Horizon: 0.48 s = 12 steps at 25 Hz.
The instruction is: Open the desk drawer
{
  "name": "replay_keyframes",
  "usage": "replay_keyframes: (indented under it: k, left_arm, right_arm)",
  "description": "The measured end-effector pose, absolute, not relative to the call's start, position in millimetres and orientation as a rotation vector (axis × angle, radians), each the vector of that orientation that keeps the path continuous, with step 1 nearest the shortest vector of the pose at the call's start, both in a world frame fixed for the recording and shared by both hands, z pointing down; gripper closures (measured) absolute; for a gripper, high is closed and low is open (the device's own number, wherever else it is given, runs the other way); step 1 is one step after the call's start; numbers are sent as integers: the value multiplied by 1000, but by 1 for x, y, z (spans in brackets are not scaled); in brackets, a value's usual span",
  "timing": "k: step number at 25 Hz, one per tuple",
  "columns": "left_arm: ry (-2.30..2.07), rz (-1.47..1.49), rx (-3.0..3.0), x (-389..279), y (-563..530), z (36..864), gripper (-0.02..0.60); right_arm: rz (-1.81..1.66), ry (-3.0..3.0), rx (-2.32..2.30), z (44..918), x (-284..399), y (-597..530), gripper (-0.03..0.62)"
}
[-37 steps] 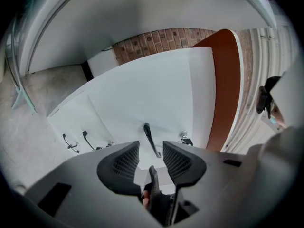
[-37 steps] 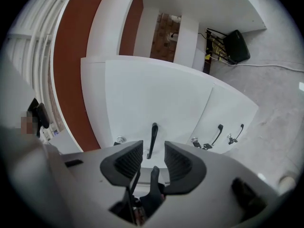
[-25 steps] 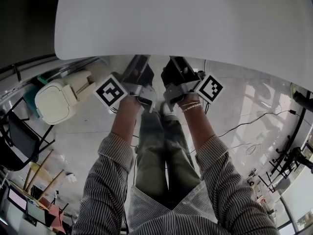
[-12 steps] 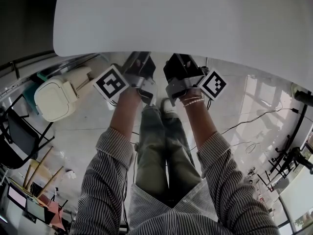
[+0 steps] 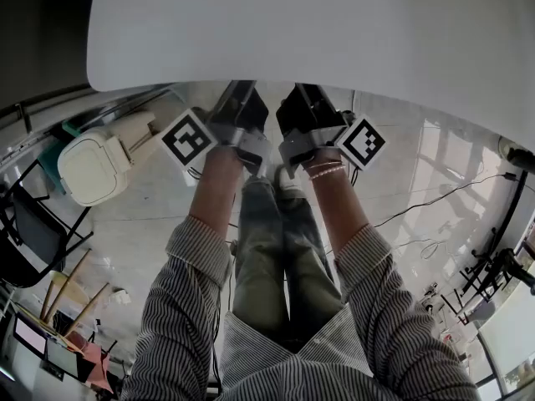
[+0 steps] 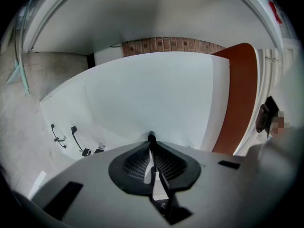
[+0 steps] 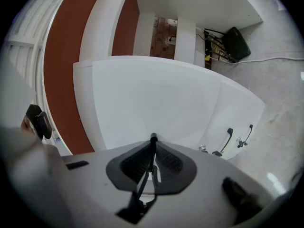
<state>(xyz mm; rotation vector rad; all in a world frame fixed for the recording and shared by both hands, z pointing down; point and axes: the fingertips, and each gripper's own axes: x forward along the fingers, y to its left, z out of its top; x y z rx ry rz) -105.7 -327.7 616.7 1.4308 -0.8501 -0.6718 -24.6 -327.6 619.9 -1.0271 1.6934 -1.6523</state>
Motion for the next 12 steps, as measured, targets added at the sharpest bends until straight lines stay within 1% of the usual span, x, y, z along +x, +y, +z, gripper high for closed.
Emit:
replay_keyframes:
  k: [12]
  left_arm:
    - [-831,-719,1409,-107,-316,612,540]
  right_arm:
    - [-1684,1649,-990,617,-26,-316,556]
